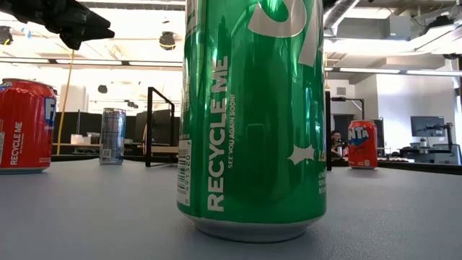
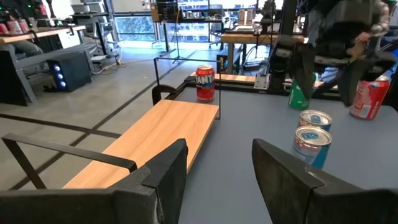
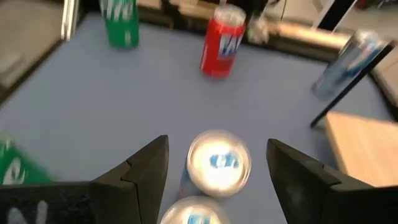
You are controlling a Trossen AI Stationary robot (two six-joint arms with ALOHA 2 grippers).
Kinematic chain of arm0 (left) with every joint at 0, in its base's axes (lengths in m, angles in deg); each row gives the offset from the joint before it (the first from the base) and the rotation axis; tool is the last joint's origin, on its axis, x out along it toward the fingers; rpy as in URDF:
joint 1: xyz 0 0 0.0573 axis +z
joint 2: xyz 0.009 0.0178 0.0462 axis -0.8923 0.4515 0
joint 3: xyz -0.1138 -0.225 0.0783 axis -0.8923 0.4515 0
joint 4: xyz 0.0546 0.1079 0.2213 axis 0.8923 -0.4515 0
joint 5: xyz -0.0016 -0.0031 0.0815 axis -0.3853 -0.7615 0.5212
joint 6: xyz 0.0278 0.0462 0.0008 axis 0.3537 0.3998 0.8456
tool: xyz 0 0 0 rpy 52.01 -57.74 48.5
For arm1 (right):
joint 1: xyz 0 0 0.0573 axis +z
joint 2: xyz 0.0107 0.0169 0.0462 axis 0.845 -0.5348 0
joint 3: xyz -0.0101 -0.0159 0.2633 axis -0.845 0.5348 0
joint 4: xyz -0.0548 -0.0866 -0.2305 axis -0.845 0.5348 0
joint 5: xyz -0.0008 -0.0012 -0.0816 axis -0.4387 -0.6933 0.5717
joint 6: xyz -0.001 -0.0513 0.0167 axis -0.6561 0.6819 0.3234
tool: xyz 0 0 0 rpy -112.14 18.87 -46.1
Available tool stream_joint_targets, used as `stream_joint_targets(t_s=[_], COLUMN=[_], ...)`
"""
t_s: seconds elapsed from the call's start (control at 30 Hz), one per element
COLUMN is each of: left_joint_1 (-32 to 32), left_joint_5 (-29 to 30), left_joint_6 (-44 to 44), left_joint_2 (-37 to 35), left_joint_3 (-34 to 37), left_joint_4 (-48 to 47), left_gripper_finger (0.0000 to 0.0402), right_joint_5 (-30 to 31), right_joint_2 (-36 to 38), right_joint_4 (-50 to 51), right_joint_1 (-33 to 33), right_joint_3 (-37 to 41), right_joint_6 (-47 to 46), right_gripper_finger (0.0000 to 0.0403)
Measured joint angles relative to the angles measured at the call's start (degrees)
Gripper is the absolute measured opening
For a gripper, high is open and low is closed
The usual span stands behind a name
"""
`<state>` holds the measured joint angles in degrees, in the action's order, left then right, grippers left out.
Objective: Place canned beverage on shelf
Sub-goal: Put the bottom right blue soda can on the shelf
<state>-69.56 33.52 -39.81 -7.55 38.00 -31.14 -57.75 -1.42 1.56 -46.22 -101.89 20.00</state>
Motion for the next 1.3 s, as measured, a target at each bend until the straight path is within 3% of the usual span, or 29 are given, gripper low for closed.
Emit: stream_joint_targets(t_s=[0.2,0.33,0.47,0.77,1.1,1.3], left_joint_1=[0.00,-0.02,-0.02,-0.02,-0.02,0.00], left_joint_5=[0.02,0.04,0.06,0.12,0.15,0.15], left_joint_6=[-0.04,-0.07,-0.04,-0.02,0.00,-0.15], left_joint_2=[0.00,0.00,0.02,0.02,0.02,0.09], left_joint_3=[0.01,0.02,0.02,0.04,0.04,0.04], left_joint_4=[-0.31,-0.28,-0.24,-0.20,-0.28,-0.50], left_gripper_finger=[0.0171,0.0171,0.0171,0.0171,0.0171,0.0171], right_joint_5=[-0.01,1.28,7.67,10.37,8.71,10.64], right_joint_2=[0.06,0.39,0.45,-0.06,-3.39,-8.45], right_joint_4=[-6.90,7.12,20.99,38.13,40.40,39.65], right_joint_1=[0.58,1.04,2.65,4.07,2.33,2.37], right_joint_3=[-0.46,-5.44,-11.49,-18.08,-18.23,-18.12], right_joint_6=[-2.07,-5.64,-8.15,-13.12,-13.35,-3.23], right_gripper_finger=[0.0260,0.0260,0.0260,0.0261,0.0261,0.0261])
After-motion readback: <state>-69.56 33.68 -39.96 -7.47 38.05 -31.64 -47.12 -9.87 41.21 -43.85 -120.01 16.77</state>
